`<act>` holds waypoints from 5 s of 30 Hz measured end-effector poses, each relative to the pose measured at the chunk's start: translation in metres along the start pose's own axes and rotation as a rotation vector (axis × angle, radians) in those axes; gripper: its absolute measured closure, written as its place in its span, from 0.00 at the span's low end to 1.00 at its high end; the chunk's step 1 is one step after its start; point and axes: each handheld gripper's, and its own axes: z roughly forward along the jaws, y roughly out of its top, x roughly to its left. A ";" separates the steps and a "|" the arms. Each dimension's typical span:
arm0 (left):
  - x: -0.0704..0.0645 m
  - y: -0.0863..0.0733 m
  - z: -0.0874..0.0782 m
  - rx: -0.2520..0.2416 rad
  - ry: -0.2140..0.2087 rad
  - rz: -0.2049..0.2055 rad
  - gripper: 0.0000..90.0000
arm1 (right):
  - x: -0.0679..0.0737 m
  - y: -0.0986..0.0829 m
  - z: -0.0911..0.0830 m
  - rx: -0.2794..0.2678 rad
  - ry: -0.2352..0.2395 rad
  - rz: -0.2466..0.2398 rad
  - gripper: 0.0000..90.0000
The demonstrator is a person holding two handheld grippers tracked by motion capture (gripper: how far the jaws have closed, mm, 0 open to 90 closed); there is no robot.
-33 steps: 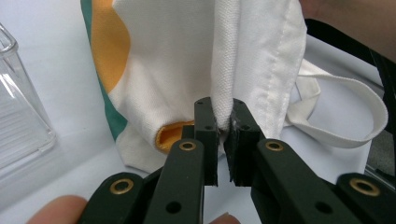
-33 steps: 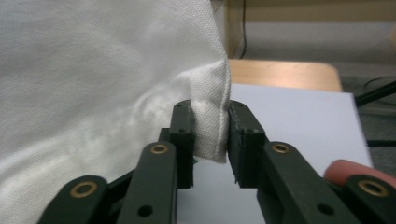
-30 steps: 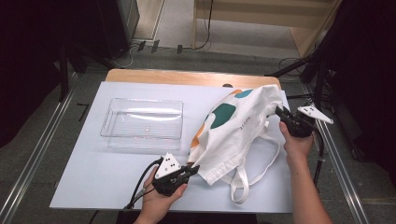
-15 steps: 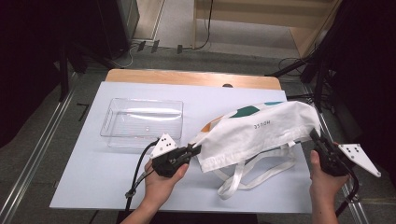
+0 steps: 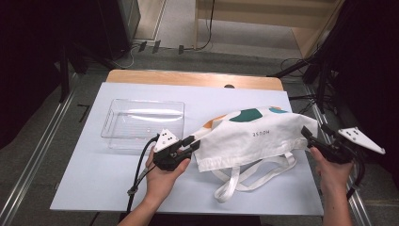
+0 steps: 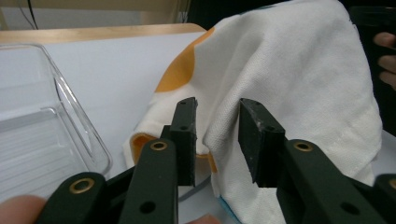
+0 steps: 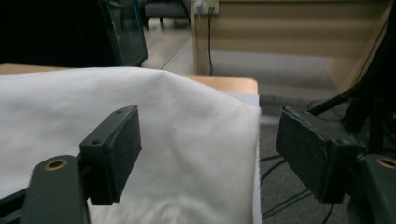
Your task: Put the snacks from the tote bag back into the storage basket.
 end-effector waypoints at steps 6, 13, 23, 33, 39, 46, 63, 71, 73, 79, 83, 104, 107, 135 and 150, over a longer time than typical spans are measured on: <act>-0.009 -0.017 0.005 0.029 0.008 0.026 0.53 | -0.001 -0.014 0.036 0.130 0.079 0.039 0.41; -0.020 -0.030 0.014 0.075 -0.010 0.037 0.84 | 0.009 -0.032 0.030 0.082 0.054 -0.008 0.96; -0.020 0.013 0.002 -0.002 -0.029 0.059 0.98 | 0.027 -0.032 -0.016 -0.154 -0.032 -0.072 0.99; 0.016 0.059 0.027 -0.014 0.065 -0.060 0.98 | 0.044 -0.032 -0.056 -0.220 0.007 -0.057 0.99; 0.029 0.046 0.034 0.013 0.031 -0.110 0.80 | 0.053 -0.055 -0.044 -0.126 0.001 -0.028 0.99; 0.005 0.032 0.003 -0.056 0.058 -0.060 0.39 | 0.051 -0.054 -0.037 -0.128 -0.023 -0.010 0.98; -0.054 -0.033 0.024 0.080 -0.103 0.082 0.79 | 0.049 -0.052 -0.030 -0.134 -0.033 -0.006 0.98; -0.057 -0.017 0.040 0.082 -0.155 0.068 0.95 | 0.047 -0.051 -0.030 -0.106 -0.013 -0.003 0.60; -0.055 -0.013 0.043 0.076 -0.153 0.049 0.95 | 0.049 -0.050 -0.037 -0.090 -0.032 -0.004 0.47; -0.054 -0.008 0.047 0.062 -0.149 0.037 0.95 | 0.053 -0.051 -0.062 -0.111 -0.093 0.011 0.34; -0.053 -0.001 0.042 0.034 -0.143 0.038 0.95 | 0.072 -0.068 -0.085 -0.116 -0.116 0.001 0.34; -0.046 0.011 0.019 -0.034 -0.124 0.050 0.89 | 0.122 -0.066 -0.045 -0.046 0.045 -0.105 0.90; -0.043 0.016 0.013 -0.065 -0.096 0.052 0.80 | 0.120 -0.052 -0.045 -0.093 0.042 -0.115 0.95; -0.040 0.055 0.057 -0.064 0.092 0.168 0.68 | 0.113 -0.034 -0.039 -0.130 0.088 -0.125 0.90; -0.040 0.066 0.052 -0.042 0.079 0.144 1.00 | 0.151 -0.038 -0.089 -0.237 0.061 -0.083 0.52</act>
